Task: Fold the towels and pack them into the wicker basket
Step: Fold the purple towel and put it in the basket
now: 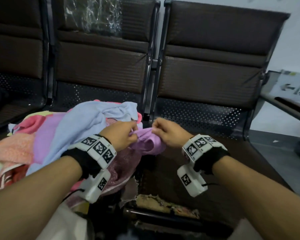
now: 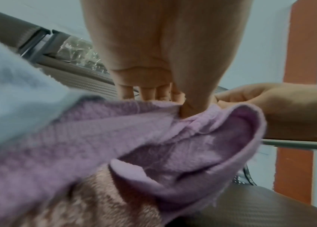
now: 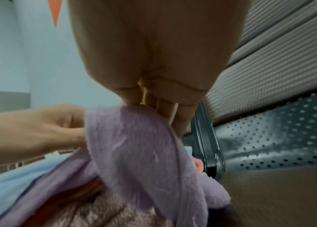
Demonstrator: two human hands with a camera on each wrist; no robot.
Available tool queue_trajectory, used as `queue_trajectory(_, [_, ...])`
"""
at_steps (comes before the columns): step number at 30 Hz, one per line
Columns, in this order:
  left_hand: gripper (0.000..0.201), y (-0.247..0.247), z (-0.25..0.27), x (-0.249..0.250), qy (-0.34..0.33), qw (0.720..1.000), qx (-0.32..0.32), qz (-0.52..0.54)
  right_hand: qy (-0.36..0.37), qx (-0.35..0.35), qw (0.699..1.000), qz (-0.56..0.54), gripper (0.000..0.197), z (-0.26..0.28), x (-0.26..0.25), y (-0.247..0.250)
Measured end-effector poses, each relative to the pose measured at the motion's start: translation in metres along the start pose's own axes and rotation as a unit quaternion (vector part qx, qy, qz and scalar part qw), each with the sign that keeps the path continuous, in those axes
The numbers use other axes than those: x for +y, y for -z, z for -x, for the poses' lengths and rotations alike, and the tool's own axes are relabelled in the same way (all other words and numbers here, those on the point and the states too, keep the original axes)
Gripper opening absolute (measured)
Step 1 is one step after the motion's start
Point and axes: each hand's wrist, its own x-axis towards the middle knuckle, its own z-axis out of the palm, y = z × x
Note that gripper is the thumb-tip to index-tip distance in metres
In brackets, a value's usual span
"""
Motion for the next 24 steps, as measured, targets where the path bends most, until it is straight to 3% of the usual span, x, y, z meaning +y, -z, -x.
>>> queue_trajectory(6, [0.023,0.005,-0.002,0.053,-0.081,0.996,0.041,0.020,-0.014,0.166,0.983,-0.080,0.014,0.047,0.022,0.052])
queue_trajectory(9, [0.029,-0.002,-0.005,0.068,-0.100,0.995,0.010,-0.003,-0.002,0.293,0.950,-0.108,0.022,0.062,0.040,0.073])
queue_trajectory(11, [0.031,-0.010,-0.007,0.073,-0.096,0.995,-0.019,-0.015,0.001,0.342,0.933,-0.112,0.022,0.068,0.051,0.080])
queue_trajectory(13, [0.030,-0.019,-0.010,0.075,-0.090,0.995,-0.043,-0.021,-0.017,0.321,0.942,-0.101,0.013,0.073,0.062,0.079])
queue_trajectory(15, [0.024,-0.028,-0.014,0.077,-0.084,0.995,-0.061,-0.002,-0.043,0.243,0.967,-0.060,0.008,0.077,0.074,0.074])
queue_trajectory(18, [0.015,-0.034,-0.022,0.079,-0.073,0.991,-0.066,0.091,-0.066,0.115,0.991,-0.011,0.021,0.082,0.089,0.068])
queue_trajectory(21, [0.020,-0.036,-0.029,0.085,-0.037,0.975,-0.073,0.206,-0.093,0.027,0.994,0.052,0.035,0.083,0.101,0.067])
queue_trajectory(24, [0.025,-0.039,-0.031,0.087,0.005,0.946,-0.067,0.318,-0.123,-0.007,0.981,0.148,0.025,0.087,0.115,0.066])
